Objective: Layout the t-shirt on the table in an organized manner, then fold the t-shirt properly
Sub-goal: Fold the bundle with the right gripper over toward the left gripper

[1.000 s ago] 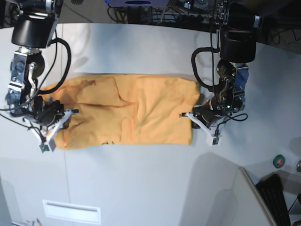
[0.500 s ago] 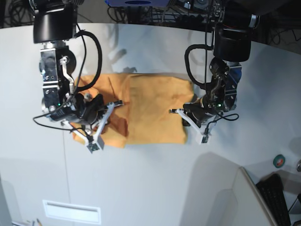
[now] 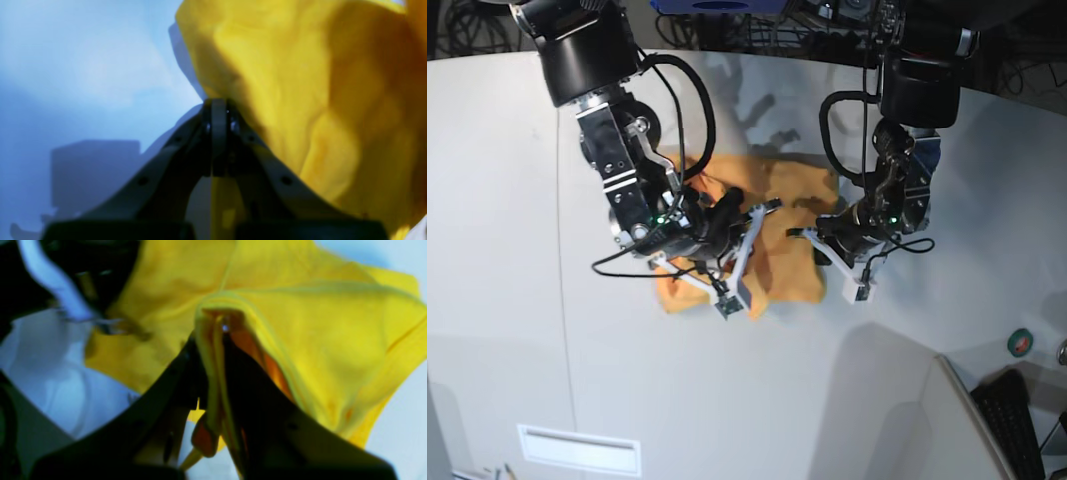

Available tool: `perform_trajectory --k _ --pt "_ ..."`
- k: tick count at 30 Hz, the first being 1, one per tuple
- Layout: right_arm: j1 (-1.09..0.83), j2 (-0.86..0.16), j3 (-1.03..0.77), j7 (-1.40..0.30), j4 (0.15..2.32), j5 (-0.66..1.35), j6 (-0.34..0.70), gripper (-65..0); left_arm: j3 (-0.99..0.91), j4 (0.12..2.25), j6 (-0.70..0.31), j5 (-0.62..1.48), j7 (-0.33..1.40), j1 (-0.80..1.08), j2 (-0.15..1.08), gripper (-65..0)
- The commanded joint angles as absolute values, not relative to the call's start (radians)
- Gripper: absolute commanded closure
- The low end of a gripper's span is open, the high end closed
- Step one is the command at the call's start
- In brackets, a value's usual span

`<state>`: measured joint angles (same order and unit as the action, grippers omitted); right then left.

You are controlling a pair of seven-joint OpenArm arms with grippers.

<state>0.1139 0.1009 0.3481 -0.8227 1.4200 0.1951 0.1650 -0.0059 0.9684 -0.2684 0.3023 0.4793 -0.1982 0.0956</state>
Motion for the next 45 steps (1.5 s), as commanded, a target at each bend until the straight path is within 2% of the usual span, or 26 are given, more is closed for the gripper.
perform_trajectory --k 1,11,16,26,31,34,36,38,39,45 --pt "0.147 0.117 0.361 -0.796 1.426 0.205 0.160 0.0 -0.008 0.984 -0.274 0.309 0.472 -0.214 0.099 0.0" --pt "0.216 0.142 0.456 -0.754 1.328 0.214 0.140 0.0 -0.008 0.984 -0.274 0.309 0.472 -0.213 0.102 0.0" --pt "0.252 0.142 0.460 -0.754 1.300 0.329 0.124 0.0 -0.008 0.984 -0.274 0.309 0.472 -0.213 0.099 0.0" --pt "0.272 0.139 0.460 -0.697 1.193 0.437 0.085 0.0 -0.021 0.989 -0.274 0.315 0.478 -0.213 0.102 0.0" --pt "0.269 0.139 0.460 -0.641 1.175 0.481 0.085 -0.5 -0.022 1.124 -0.274 0.320 0.483 -0.153 0.188 0.0" --pt "0.266 0.139 0.460 -0.638 1.175 0.481 0.084 -17.7 -0.061 1.236 -0.274 0.320 0.550 -0.074 0.280 0.0" --pt "0.266 0.139 0.460 -0.638 1.175 0.483 0.084 -28.7 -0.159 1.293 -0.274 0.320 0.593 -0.013 0.306 0.0" --pt "0.263 0.139 0.460 -0.638 1.175 0.483 0.084 -36.5 -0.282 1.333 -0.278 0.320 0.613 0.042 0.308 0.0" --pt "0.259 0.140 0.461 -0.638 1.176 0.483 0.084 -38.4 -0.332 1.343 -0.278 0.320 0.621 0.065 0.308 0.0" --pt "0.262 0.140 0.625 -0.638 1.179 0.483 0.084 -37.5 -0.498 1.342 -0.278 0.318 0.630 0.133 0.308 0.0"
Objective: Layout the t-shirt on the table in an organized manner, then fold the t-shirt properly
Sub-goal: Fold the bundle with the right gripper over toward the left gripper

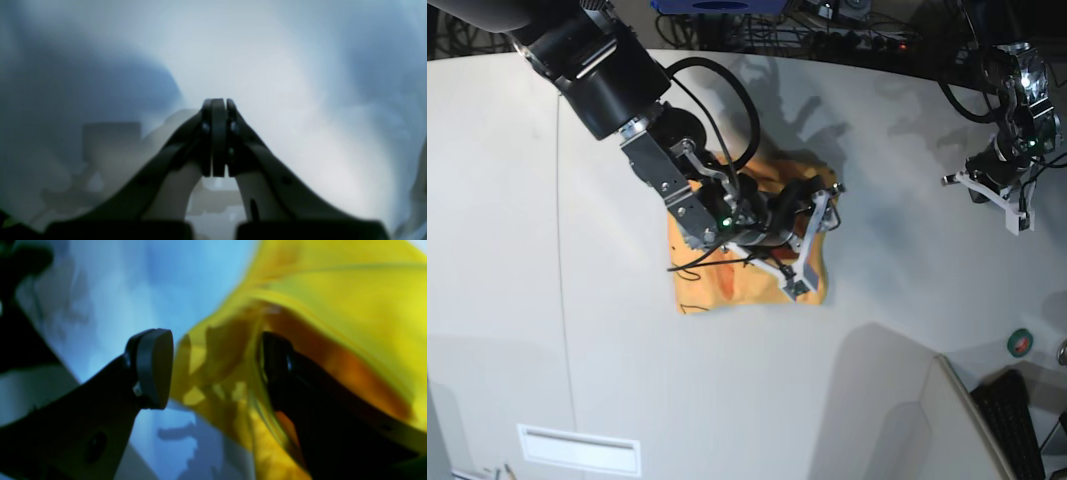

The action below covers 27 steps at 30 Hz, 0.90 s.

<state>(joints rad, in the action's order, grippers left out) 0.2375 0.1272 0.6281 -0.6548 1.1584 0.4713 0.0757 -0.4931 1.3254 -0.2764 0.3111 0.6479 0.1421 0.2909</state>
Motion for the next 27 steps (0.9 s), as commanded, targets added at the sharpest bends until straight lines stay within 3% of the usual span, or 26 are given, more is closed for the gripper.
perform_trajectory --k 1,4,8,12,14,17,21,24,27 --pt "0.263 0.140 0.653 -0.638 1.179 0.483 0.084 -37.5 -0.503 1.342 -0.278 0.318 0.630 0.133 0.308 0.0" --pt "0.277 0.140 0.733 -0.641 1.194 0.483 0.071 -37.5 -0.503 1.340 -0.278 0.318 0.630 0.133 0.308 0.0" --pt "0.285 0.137 0.802 -0.679 1.294 0.483 -0.025 -37.5 -0.499 1.340 -0.278 0.318 0.630 0.131 0.306 0.0" --pt "0.275 0.090 0.828 -0.792 1.552 0.478 -0.111 -34.7 -0.510 1.339 -0.278 0.314 0.627 0.128 0.306 0.0" --pt "0.259 0.030 0.819 -0.814 1.692 0.478 -0.176 -24.2 -0.521 1.339 -0.278 0.312 0.625 0.131 0.309 0.0" --pt "0.231 -0.068 0.739 -0.811 1.778 0.478 -0.272 0.0 -0.585 1.325 -0.278 0.317 0.625 0.133 0.318 0.0" --pt "0.186 -0.085 0.604 -0.809 1.682 0.479 -0.268 0.0 -0.638 1.267 -0.278 0.318 0.625 0.127 0.320 0.0" --pt "0.186 -0.077 0.588 -0.799 1.578 0.479 -0.193 0.0 -0.628 1.265 -0.278 0.318 0.625 0.127 0.320 0.0" --pt "0.186 -0.051 0.591 -0.754 1.503 0.479 -0.186 0.0 -0.628 1.265 -0.278 0.318 0.625 0.125 0.317 0.0"
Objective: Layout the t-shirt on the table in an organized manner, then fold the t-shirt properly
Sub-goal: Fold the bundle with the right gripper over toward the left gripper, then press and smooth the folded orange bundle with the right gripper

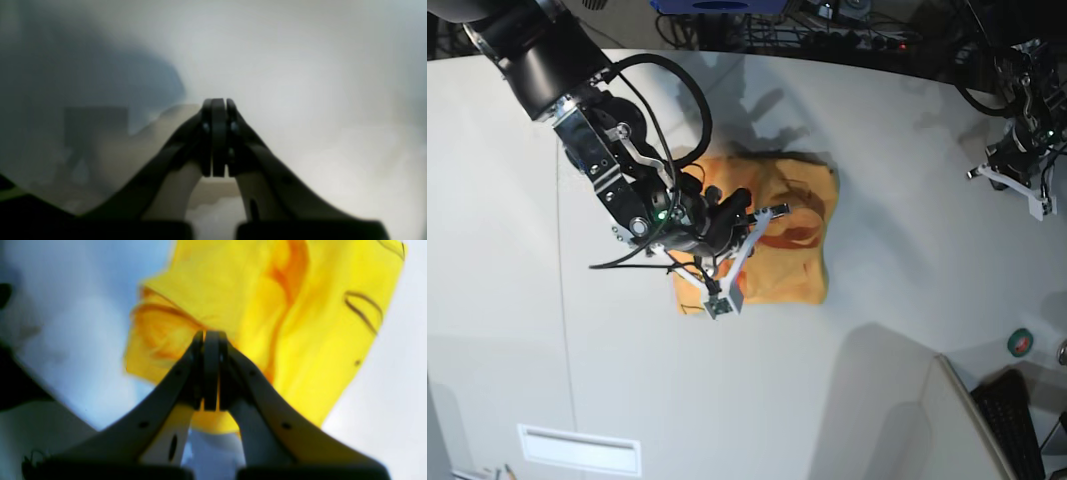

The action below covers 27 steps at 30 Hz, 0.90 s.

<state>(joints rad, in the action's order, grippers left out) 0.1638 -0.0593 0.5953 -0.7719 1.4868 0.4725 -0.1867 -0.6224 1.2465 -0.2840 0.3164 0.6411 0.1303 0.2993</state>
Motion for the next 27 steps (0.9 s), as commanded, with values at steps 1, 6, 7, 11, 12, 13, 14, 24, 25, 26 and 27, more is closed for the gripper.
perform_trajectory --k 1,6,7,11,12,13,14,24,25,26,27 --pt "0.188 -0.050 0.593 -0.748 1.478 0.479 -0.186 0.0 -0.628 1.265 -0.278 0.318 0.625 0.125 0.317 0.0" --pt "0.189 -0.030 0.595 -0.700 1.388 0.479 -0.183 0.0 -0.633 1.265 -0.278 0.318 0.625 0.133 0.318 0.0" --pt "0.189 -0.030 0.595 -0.697 1.385 0.479 -0.183 0.0 -0.634 1.264 -0.278 0.318 0.625 0.133 0.320 0.0" --pt "0.193 -0.028 0.593 -0.691 1.368 0.478 -0.183 0.0 -0.631 1.259 -0.278 0.317 0.625 0.133 0.320 0.0" --pt "0.206 -0.025 0.593 -0.691 1.349 0.478 -0.183 0.0 -0.630 1.259 -0.278 0.317 0.625 0.133 0.320 0.0" --pt "0.220 -0.024 0.593 -0.688 1.322 0.478 -0.183 0.0 -0.628 1.260 -0.278 0.317 0.625 0.133 0.320 0.0" --pt "0.232 -0.021 0.593 -0.673 1.291 0.479 -0.183 0.0 -0.628 1.260 -0.278 0.317 0.625 0.133 0.318 0.0" --pt "0.367 0.128 0.596 -0.607 1.099 0.479 -0.180 0.0 -0.628 1.265 -0.278 0.318 0.625 0.131 0.317 0.0" --pt "0.387 0.139 0.596 -0.599 1.082 0.479 -0.180 0.0 -0.628 1.265 -0.278 0.318 0.625 0.131 0.317 0.0" --pt "0.406 0.143 0.602 -0.575 1.064 0.483 -0.180 0.0 -0.628 1.265 -0.278 0.318 0.627 0.131 0.317 0.0" --pt "0.426 0.145 0.624 -0.544 1.047 0.483 -0.180 0.0 -0.628 1.265 -0.278 0.318 0.627 0.131 0.317 0.0"
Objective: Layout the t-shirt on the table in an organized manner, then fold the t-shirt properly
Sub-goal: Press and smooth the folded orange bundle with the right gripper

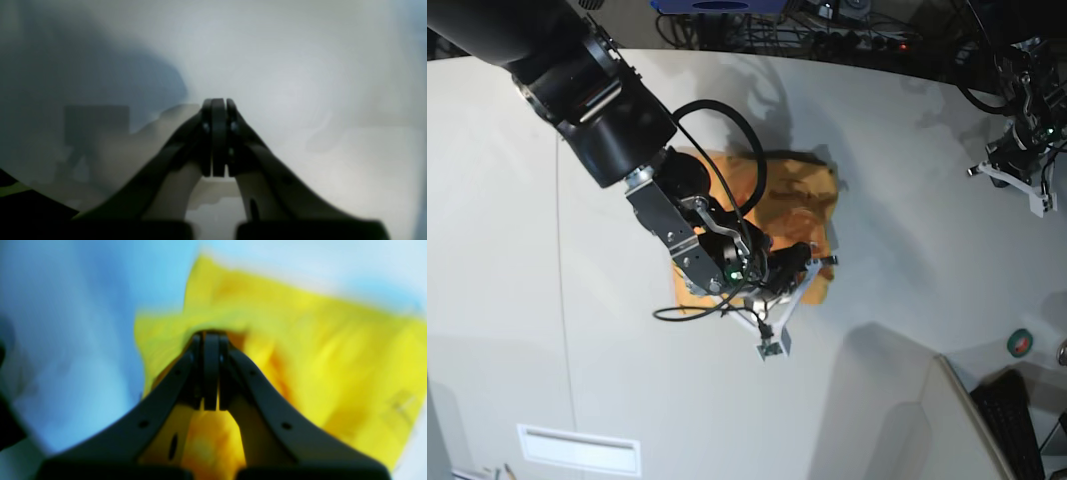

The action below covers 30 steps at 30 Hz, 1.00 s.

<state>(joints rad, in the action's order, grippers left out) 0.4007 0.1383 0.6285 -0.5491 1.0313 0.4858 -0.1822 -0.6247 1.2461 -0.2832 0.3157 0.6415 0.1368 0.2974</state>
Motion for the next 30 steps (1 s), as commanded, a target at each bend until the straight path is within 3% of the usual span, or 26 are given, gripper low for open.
perform_trajectory --k 1,7,14,20,30 --pt "0.446 0.147 0.653 -0.509 1.024 0.486 -0.180 0.0 -0.628 1.265 -0.278 0.318 0.627 0.131 0.317 0.0" --pt "0.535 0.127 0.771 -0.446 1.059 0.690 -0.180 0.0 -0.628 1.259 -0.278 0.318 0.627 0.124 0.317 0.0" --pt "0.527 -0.007 0.866 -0.730 1.296 0.688 -0.189 0.0 -0.628 1.257 -0.278 0.318 0.625 0.122 0.317 0.0" --pt "0.432 -0.101 0.866 -0.740 1.300 0.558 -0.245 0.0 -0.628 1.257 -0.278 0.318 0.625 0.122 0.315 0.0" --pt "0.315 -0.073 0.877 -0.740 1.313 0.524 -0.245 0.0 -0.628 1.257 -0.278 0.318 0.625 0.122 0.315 0.0"
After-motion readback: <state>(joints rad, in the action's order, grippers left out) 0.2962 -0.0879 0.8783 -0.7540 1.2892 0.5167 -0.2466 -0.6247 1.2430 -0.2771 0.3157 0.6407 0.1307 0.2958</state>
